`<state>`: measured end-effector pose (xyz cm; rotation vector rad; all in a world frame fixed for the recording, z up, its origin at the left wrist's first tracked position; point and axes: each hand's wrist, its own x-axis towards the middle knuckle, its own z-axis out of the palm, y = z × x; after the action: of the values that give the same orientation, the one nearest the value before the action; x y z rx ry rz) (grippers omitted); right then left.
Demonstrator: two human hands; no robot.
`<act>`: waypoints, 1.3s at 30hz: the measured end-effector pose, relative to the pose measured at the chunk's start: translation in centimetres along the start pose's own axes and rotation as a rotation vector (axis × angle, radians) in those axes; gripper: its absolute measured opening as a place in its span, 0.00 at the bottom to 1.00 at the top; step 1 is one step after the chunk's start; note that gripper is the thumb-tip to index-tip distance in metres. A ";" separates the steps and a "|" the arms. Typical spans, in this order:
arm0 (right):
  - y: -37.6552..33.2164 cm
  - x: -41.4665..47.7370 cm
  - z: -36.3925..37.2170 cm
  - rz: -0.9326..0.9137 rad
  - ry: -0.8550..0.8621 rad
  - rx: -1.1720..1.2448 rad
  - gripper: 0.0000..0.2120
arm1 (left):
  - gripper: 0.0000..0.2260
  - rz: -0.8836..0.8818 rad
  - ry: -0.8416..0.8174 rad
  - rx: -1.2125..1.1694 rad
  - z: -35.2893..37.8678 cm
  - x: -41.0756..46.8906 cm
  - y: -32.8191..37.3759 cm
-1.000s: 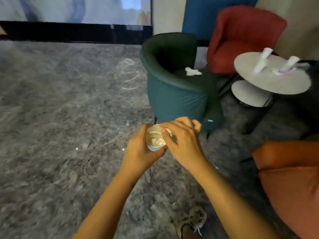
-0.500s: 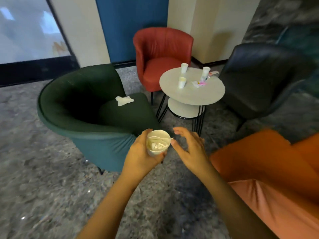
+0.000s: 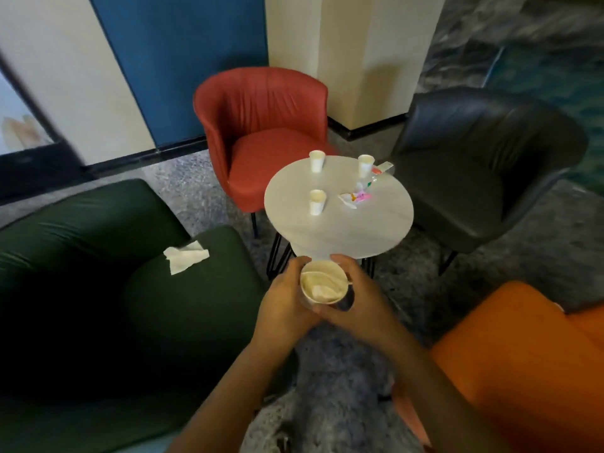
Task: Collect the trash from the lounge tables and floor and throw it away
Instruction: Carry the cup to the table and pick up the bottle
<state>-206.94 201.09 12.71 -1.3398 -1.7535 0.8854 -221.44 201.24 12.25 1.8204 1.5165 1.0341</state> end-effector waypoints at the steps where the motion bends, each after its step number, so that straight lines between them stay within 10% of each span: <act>1: 0.1 2.0 -0.4 0.024 0.018 0.009 0.35 | 0.22 0.011 -0.017 -0.010 0.2 2.3 -0.3; 13: 9.8 22.4 -5.5 0.200 0.077 -0.181 0.33 | 0.35 -0.034 -0.264 -0.022 7.6 24.3 -5.6; 26: 31.7 38.7 -5.0 0.288 -0.112 -0.343 0.38 | 0.23 -0.493 0.143 0.095 17.1 33.8 -17.4; 39: 34.7 40.3 -2.8 0.320 -0.126 -0.482 0.51 | 0.20 -0.657 0.227 0.072 17.9 35.5 -23.3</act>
<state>-195.71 247.96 -9.87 -1.9551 -1.9621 0.7513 -217.05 241.93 -8.93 1.1217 2.1076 0.8731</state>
